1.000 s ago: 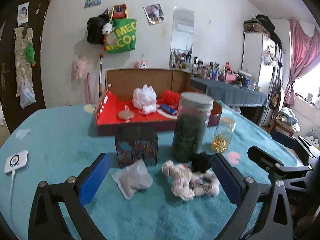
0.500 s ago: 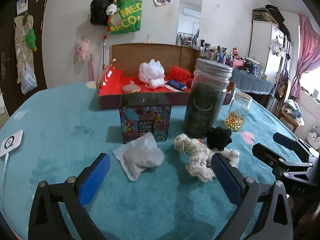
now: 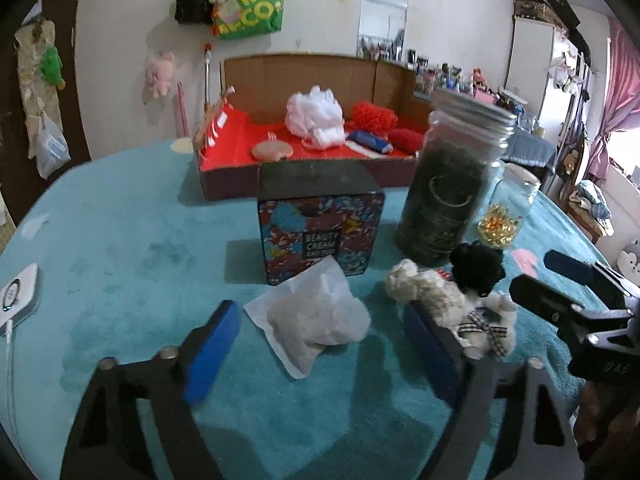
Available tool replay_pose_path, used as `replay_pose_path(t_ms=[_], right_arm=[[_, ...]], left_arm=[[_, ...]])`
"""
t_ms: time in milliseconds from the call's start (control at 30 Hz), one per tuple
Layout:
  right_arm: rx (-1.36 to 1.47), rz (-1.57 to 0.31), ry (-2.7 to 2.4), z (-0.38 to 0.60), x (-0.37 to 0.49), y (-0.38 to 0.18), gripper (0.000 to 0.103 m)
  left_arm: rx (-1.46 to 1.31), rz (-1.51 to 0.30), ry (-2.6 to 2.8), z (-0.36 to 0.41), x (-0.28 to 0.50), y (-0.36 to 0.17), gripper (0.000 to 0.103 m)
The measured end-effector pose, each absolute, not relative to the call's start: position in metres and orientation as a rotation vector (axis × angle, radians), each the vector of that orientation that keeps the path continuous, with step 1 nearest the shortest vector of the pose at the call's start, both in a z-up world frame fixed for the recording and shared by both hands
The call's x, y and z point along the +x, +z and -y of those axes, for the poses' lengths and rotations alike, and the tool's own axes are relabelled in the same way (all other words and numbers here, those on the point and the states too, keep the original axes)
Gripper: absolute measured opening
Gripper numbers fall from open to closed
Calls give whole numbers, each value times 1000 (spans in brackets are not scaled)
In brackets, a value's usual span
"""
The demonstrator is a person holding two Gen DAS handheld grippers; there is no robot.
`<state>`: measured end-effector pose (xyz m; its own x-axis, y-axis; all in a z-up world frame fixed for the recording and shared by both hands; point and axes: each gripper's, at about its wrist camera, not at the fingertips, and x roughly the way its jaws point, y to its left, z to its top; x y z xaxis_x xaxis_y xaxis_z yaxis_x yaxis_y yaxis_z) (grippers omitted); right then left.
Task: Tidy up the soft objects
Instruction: 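Grasp the white tissue with the left tool while the right tool grasps the black pom-pom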
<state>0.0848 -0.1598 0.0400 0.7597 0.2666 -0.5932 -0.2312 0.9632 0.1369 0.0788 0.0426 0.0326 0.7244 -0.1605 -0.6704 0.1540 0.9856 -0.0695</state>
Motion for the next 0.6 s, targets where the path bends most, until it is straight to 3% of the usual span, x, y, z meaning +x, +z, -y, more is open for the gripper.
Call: replay_pose_path(t_ms=[133, 167, 200, 233, 267, 333, 600], right_arm=[[55, -695, 317, 151, 101, 42, 96], [33, -708, 321, 146, 106, 42, 94], [24, -714, 328, 143, 109, 43, 90], [15, -725, 335, 139, 112, 42, 76], [4, -751, 360, 134, 116, 40, 55], [18, -804, 434, 128, 123, 34, 30], [10, -737, 474, 137, 106, 47, 25]], left_arm=[[-62, -814, -221, -51, 94, 26, 48], [-67, -816, -227, -52, 96, 25, 44], [-67, -813, -238, -52, 96, 25, 34], [-65, -814, -260, -52, 97, 26, 22], [-64, -817, -270, -51, 97, 26, 20], [-65, -803, -289, -49, 94, 30, 17], [-40, -733, -393, -29, 80, 57, 17]])
